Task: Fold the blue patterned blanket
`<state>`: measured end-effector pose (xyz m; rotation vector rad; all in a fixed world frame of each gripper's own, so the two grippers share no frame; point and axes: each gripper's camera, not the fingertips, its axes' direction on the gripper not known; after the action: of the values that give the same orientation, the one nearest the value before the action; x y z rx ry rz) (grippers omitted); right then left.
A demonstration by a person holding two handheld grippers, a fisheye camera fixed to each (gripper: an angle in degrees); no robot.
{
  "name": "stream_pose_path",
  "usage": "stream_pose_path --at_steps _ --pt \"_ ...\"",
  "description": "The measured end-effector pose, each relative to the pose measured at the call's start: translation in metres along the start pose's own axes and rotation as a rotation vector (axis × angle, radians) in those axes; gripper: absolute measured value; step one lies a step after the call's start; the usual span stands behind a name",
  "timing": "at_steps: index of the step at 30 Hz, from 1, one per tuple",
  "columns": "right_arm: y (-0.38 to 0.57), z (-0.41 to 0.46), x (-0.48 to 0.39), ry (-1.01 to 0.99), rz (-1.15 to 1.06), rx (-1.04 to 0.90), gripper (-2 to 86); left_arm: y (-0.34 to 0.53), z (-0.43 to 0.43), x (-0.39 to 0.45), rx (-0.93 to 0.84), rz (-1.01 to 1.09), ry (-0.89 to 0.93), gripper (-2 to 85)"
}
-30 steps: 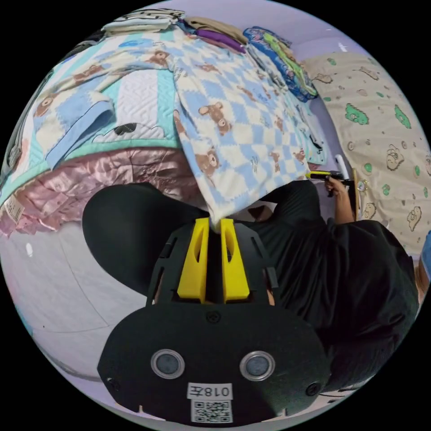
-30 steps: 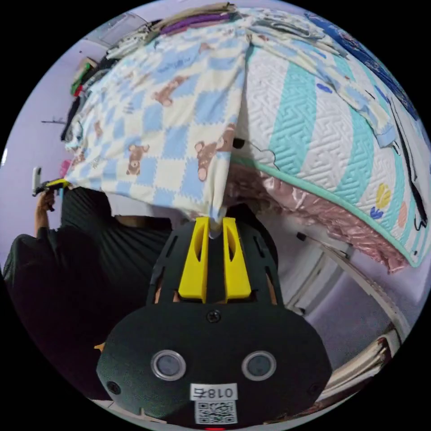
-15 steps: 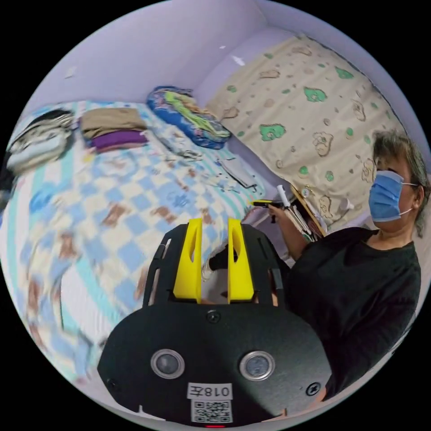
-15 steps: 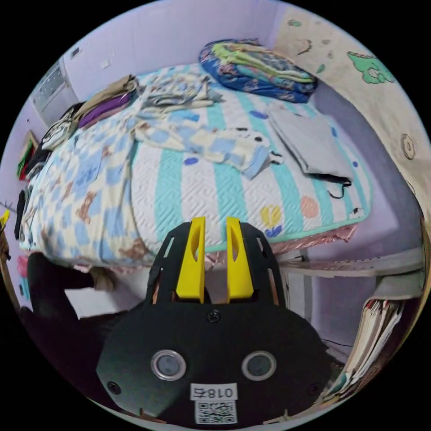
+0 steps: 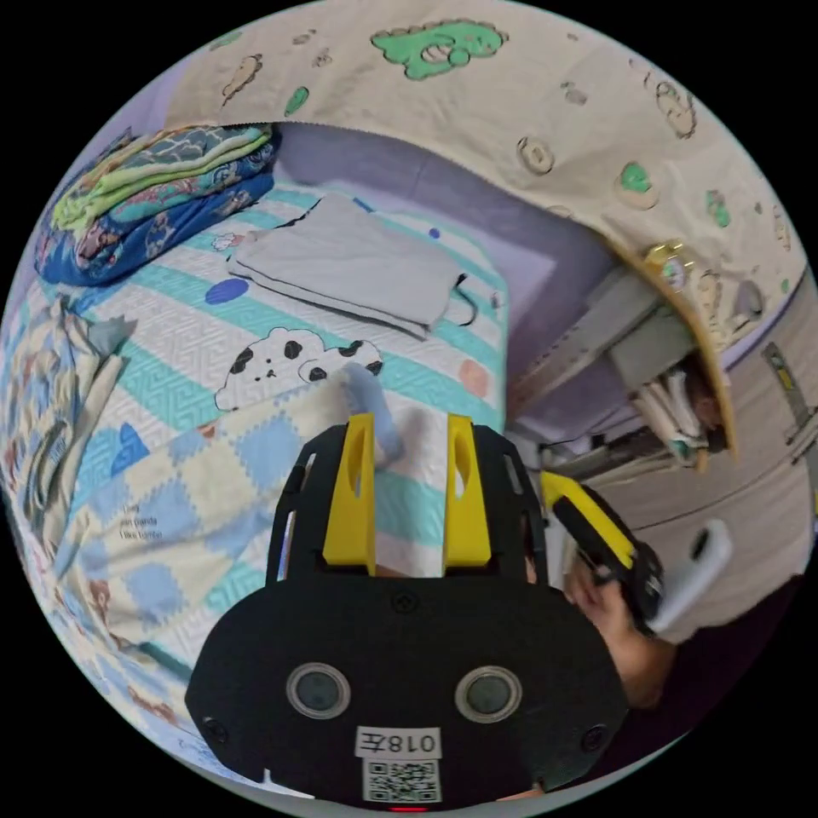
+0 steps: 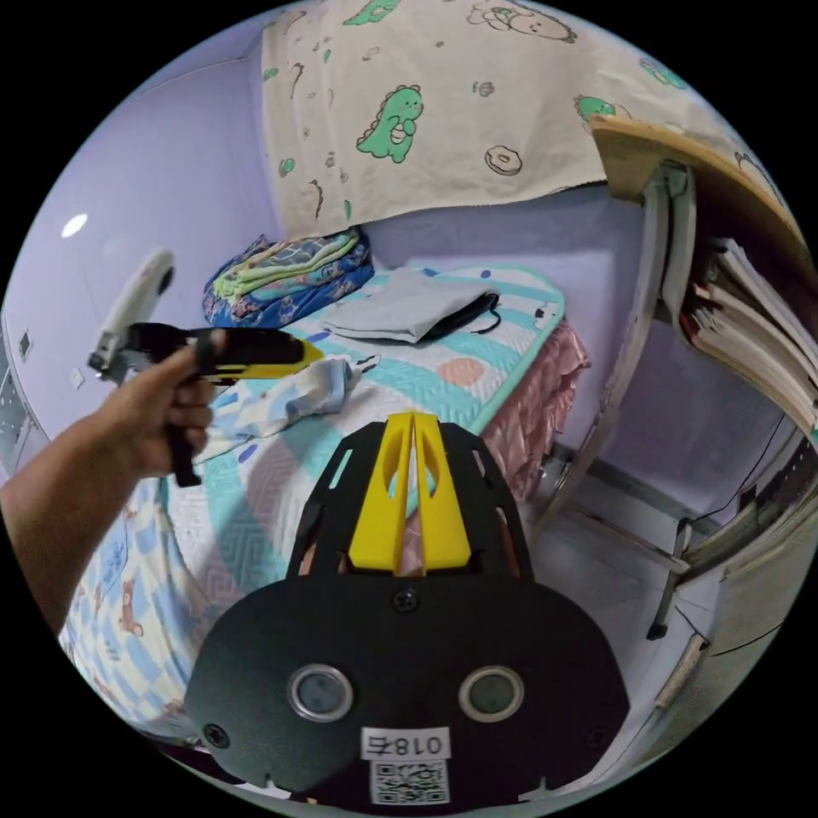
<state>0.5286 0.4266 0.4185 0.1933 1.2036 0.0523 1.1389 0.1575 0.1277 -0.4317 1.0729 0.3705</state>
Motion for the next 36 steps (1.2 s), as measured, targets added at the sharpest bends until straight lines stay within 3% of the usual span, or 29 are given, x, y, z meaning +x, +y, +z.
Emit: stream_pose_path --at_steps 2,6,11,16,19,21,22,27,36 --pt "0.002 0.004 0.009 -0.025 0.024 -0.011 -0.1 -0.030 0.020 0.023 -0.064 0.007 -0.198 14.4" --pt "0.003 0.010 0.020 -0.054 0.029 -0.014 -0.2 -0.052 0.029 0.041 -0.167 0.007 -0.393 15.5" --pt "0.006 0.010 0.021 -0.070 0.019 0.002 -0.2 -0.055 -0.041 0.052 -0.132 -0.060 -0.417 0.7" --pt "0.007 0.006 0.005 -0.171 -0.085 0.036 0.2 -0.028 -0.149 -0.001 0.018 -0.323 -0.011 -0.7" --pt "0.002 0.011 -0.016 -0.487 -0.298 -0.046 1.1 0.003 -0.238 -0.029 0.200 -0.453 0.182 -0.8" --pt "-0.001 0.016 -0.040 -0.742 -0.508 -0.223 3.4 0.020 -0.295 -0.037 0.294 -0.489 0.243 -0.8" --pt "-0.001 0.016 -0.046 -0.775 -0.562 -0.262 4.3 0.030 -0.333 -0.039 0.344 -0.495 0.259 -0.8" --pt "0.010 0.013 -0.096 -0.735 -0.937 -0.516 6.4 0.067 -0.472 -0.033 0.464 -0.494 0.235 -0.8" --pt "0.052 0.077 -0.166 -0.596 -1.209 -0.787 8.0 0.146 -0.661 -0.026 0.592 -0.564 0.209 -0.8"
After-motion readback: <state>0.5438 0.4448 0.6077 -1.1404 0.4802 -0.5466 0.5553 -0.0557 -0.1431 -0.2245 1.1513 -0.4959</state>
